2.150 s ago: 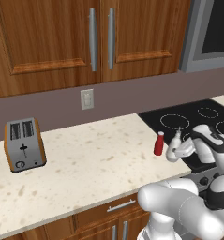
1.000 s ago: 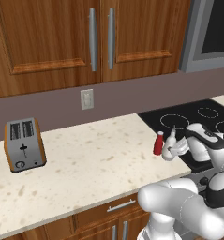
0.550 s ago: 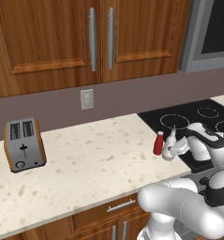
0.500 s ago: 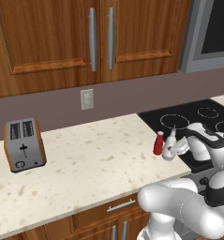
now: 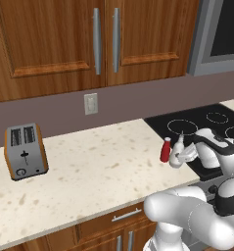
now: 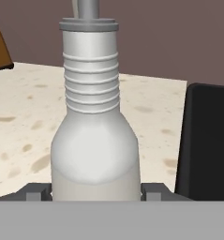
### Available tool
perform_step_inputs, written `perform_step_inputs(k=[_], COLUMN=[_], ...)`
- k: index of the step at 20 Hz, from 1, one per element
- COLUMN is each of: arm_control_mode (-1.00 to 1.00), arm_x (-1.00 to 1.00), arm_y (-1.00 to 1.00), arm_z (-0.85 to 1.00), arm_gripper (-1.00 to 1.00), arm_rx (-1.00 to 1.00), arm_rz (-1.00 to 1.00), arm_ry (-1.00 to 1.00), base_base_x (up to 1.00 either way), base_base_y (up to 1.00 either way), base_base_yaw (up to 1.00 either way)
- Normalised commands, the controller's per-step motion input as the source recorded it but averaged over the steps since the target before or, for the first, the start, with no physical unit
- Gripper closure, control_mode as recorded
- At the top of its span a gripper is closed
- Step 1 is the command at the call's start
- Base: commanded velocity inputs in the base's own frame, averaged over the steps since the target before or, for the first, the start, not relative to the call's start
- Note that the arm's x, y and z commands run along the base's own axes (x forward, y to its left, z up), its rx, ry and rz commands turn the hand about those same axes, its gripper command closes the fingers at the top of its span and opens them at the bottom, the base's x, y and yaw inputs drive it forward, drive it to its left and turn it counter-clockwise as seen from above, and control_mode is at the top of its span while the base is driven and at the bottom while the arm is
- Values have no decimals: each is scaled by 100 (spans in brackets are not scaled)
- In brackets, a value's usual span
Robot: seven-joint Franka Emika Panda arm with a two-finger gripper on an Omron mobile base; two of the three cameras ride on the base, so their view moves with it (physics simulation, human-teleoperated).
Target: Take 2 condiments from the cabinet and move them on the counter near the stove.Make sure the condiments are lined up with each other, next to each other.
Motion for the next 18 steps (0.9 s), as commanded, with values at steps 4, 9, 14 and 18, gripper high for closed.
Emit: perform_step_inputs(k=[4,9,14,18], arm_control_mode=[-100,-100,-100,-100], arm_x=[0,0,0,0], arm_y=[0,0,0,0], arm_z=[0,0,0,0], arm_gripper=[-100,-100,-100,-100], arm_rx=[0,0,0,0], arm_rz=[0,0,0,0], arm_ry=[0,0,0,0], base_base_x=[0,0,0,0], base_base_y=[0,0,0,0], base_base_yaw=[0,0,0,0])
